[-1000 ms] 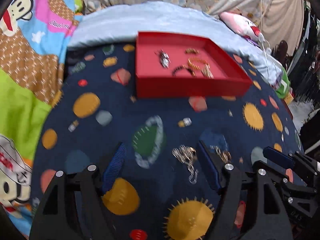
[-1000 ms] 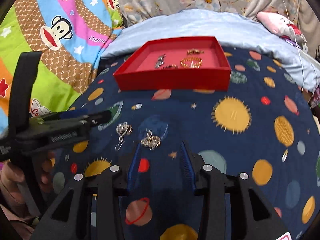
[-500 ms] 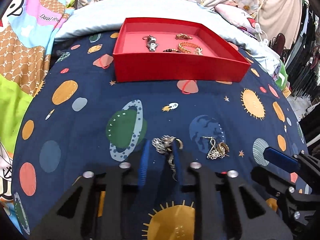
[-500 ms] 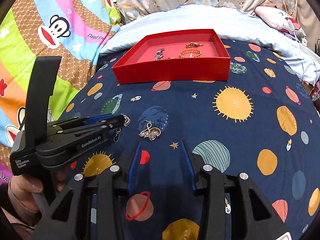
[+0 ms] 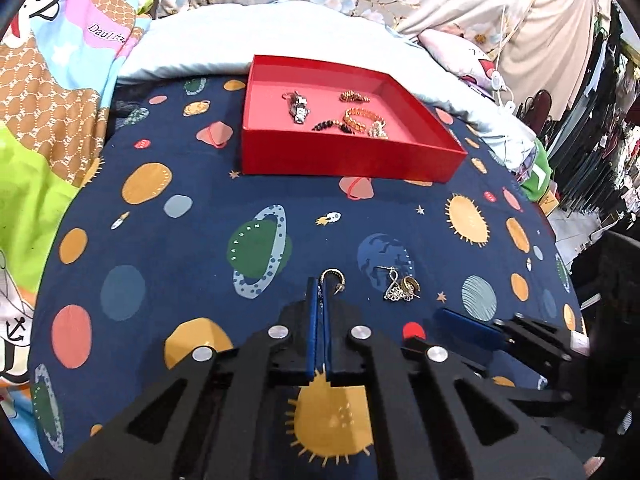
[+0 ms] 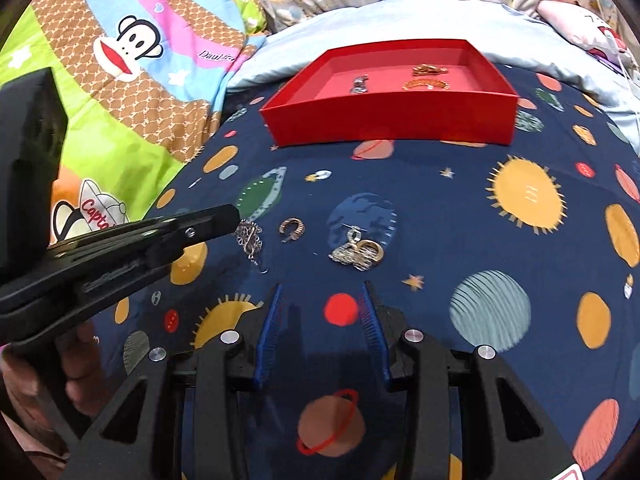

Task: Organize jewelry
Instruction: 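Grasp the silver flower earring with right gripper while left gripper holds the chain earring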

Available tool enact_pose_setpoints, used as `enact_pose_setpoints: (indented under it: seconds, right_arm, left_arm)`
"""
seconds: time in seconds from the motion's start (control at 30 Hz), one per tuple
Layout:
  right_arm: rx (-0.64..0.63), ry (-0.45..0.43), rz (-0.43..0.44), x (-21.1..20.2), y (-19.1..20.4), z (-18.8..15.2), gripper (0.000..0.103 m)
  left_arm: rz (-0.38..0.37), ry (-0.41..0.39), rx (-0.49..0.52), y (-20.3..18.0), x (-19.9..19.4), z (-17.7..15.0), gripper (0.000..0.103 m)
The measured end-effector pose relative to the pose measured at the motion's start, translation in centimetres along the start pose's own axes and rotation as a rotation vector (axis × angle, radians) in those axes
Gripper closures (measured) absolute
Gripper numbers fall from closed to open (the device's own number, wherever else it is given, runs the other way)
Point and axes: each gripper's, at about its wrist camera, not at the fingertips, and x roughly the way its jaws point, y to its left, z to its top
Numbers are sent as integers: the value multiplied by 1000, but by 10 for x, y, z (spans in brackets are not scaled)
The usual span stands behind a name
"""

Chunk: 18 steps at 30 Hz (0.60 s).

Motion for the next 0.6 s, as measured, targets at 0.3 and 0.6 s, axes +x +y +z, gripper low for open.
enact_pose_setpoints:
  seconds: [0.3,0.6]
  right_arm:
    - [18,9,-31,22,-6,12,75]
    - [20,-7,-67,30,-12,24,78]
  left_arm:
    - [-14,17,-22,8,-7,-6,102]
    - [-22,28,-29,12,-4,-7,102]
